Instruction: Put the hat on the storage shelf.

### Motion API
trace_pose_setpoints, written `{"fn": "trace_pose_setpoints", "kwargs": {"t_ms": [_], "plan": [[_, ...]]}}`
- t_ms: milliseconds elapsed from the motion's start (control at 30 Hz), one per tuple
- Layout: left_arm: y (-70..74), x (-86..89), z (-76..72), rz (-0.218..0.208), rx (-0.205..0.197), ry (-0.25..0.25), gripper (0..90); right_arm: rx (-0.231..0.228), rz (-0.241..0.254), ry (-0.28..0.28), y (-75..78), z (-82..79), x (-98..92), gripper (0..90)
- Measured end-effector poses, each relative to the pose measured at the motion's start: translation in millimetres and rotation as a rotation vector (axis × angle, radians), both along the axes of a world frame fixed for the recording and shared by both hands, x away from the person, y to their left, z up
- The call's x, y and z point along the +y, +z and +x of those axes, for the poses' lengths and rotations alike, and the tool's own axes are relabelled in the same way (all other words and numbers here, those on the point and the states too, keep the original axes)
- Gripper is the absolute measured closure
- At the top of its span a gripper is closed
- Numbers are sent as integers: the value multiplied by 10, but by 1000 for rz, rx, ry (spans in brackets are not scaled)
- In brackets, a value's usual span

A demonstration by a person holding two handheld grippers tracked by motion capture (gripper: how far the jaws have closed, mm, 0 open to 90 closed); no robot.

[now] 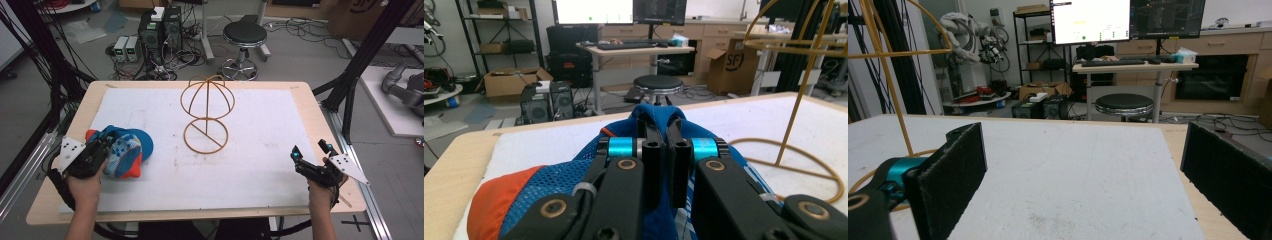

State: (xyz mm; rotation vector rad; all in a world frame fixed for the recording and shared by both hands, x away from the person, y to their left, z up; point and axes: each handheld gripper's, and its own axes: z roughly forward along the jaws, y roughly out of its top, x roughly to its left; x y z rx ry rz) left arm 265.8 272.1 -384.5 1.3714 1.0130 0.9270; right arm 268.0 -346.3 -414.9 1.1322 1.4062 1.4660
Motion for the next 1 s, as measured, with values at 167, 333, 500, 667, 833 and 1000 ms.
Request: {"fn": "trace_pose_setpoints", "kwargs": {"t_ms": [167, 333, 500, 667, 833, 1000], "plan": [[89, -22, -26, -20, -21, 3, 880, 0, 1, -2, 1, -1, -1, 42], [162, -44, -38, -31, -27, 13, 881, 1, -2, 1, 2, -4, 0, 43], [231, -67, -25, -38, -40, 18, 881, -2, -2, 2, 7, -6, -1, 43], [345, -114, -14, -77, -94, 14, 881, 2, 3, -2, 9, -13, -4, 42], [425, -151, 0, -109, -132, 13, 881, 1, 2, -2, 11, -17, -5, 42], [518, -214, 32, -135, -159, 11, 881, -1, 3, 0, 9, -16, -7, 42]]}}
